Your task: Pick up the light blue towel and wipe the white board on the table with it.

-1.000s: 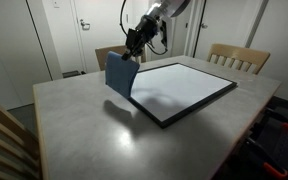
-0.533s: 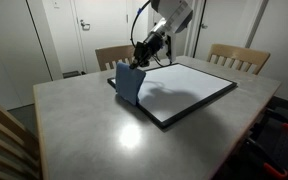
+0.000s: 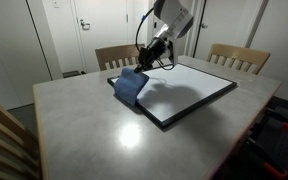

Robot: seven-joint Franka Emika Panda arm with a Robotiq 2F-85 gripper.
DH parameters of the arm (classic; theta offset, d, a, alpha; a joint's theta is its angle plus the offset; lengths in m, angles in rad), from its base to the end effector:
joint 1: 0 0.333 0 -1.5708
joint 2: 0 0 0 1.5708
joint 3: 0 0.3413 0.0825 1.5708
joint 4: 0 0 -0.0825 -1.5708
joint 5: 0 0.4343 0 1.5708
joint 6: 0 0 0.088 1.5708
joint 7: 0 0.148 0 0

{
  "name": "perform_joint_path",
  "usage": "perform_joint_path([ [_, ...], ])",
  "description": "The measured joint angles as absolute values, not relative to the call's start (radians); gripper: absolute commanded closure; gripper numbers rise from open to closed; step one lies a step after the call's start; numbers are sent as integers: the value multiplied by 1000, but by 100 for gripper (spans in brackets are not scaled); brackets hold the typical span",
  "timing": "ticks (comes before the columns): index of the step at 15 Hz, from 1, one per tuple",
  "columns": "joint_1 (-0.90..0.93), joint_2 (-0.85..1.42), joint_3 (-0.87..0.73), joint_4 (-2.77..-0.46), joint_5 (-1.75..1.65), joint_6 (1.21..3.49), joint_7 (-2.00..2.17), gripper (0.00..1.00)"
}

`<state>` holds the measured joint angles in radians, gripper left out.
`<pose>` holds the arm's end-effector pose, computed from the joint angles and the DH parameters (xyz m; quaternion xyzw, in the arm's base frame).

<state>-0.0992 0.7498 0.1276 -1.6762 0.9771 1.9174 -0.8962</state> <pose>0.6828 0.1053 0.1238 -0.8655 -0.1308 0.0236 0.4830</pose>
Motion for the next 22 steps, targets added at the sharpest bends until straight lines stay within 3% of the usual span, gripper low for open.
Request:
perform_joint_path([
  [22,-113,764,14,-1698,861,2029,-891,99],
])
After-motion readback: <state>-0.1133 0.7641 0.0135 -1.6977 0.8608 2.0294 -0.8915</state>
